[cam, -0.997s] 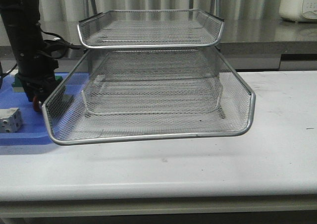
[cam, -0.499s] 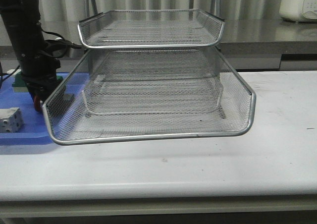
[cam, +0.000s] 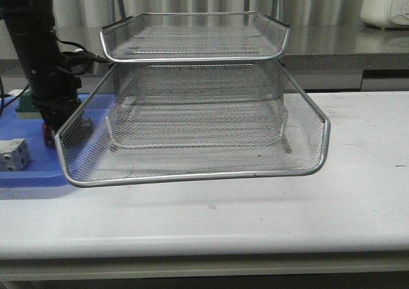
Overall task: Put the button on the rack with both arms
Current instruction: 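Lower the left gripper onto the red push button and grasp it, then lift the red push button and carry it over the pulled-out tray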
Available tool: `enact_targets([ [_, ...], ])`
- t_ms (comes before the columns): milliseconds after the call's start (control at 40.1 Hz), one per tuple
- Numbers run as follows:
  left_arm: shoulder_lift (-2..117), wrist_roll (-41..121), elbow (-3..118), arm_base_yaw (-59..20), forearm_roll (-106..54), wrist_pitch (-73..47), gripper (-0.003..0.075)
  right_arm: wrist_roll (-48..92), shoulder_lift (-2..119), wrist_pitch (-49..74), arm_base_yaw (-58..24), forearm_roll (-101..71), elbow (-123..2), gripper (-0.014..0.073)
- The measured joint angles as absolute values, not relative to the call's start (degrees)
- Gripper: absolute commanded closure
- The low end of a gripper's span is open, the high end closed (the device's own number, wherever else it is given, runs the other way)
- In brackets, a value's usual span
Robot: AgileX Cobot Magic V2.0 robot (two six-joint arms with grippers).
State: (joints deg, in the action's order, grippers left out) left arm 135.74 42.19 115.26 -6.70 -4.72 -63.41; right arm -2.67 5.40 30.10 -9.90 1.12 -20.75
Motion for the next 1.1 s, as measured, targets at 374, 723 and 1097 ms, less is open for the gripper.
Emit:
enact_targets([
  [374,133.1,41.6,115.3,-3.8,-6.8,-66.7,0.0500,-2.7,5.4,30.1,-9.9,1.1,-20.8,0.0654],
  [723,126.9,41.2,115.3,0.8,-10.6,-70.1,0.0500,-2.7,5.4,30.1,-9.9,1.1,-20.8,0.0654],
  [1097,116.0,36.5,115.3,2.7,-10.1,-71.3,0.0500,-2.7,5.4,30.1,-9.9,1.1,-20.8,0.0654],
])
